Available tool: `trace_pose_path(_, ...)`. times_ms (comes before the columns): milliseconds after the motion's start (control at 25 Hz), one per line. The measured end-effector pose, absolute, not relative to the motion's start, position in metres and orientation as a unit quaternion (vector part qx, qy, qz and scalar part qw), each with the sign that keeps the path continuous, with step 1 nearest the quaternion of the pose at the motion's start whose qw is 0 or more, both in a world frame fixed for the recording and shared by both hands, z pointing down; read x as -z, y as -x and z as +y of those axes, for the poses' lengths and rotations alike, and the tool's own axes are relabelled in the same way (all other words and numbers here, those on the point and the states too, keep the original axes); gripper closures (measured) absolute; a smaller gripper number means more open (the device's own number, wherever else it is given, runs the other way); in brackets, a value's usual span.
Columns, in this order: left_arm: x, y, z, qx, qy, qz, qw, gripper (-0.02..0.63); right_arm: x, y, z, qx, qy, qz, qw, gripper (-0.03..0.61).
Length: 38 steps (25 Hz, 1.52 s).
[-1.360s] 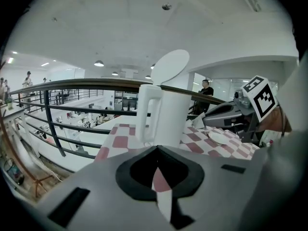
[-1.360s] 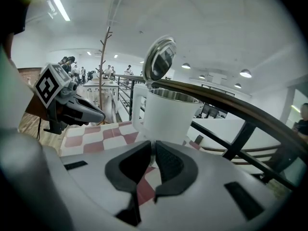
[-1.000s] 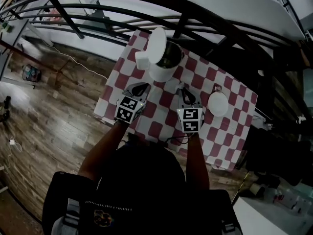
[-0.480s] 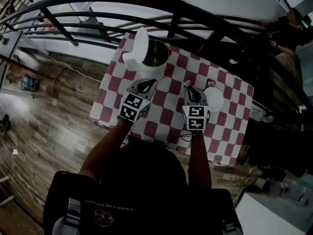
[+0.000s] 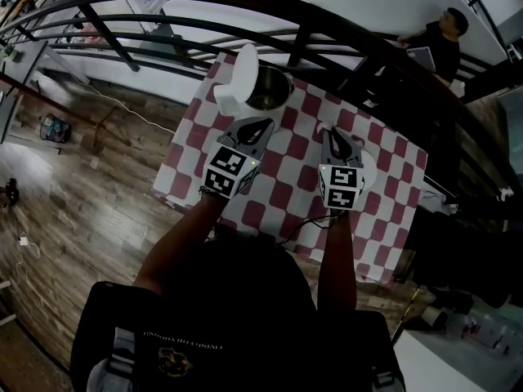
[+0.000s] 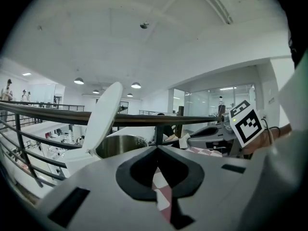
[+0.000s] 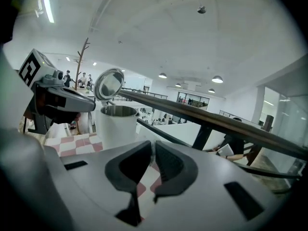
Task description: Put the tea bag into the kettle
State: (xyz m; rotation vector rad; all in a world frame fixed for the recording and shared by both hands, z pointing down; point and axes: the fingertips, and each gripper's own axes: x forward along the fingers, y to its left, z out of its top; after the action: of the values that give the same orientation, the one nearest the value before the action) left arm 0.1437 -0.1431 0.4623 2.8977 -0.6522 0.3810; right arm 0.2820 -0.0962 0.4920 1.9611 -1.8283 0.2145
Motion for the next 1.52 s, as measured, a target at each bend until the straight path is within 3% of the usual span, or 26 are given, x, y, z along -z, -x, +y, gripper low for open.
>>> trace_pose_path(520,-0.437,-0.1,-0.16,-0.108,-0.956,-0.266,0.063,0.611,-0.44,-0.262,-0.146,-0.025,-0.7,-0.684,0.205,0.537)
trace_pose_path(1520,-0.448,-0.004,-0.191,-0.091,-0.927,-0.351,0.096,0.611,-0.432,-0.171,-0.212,0.005,-0.633,-0.741,0.223,0.537)
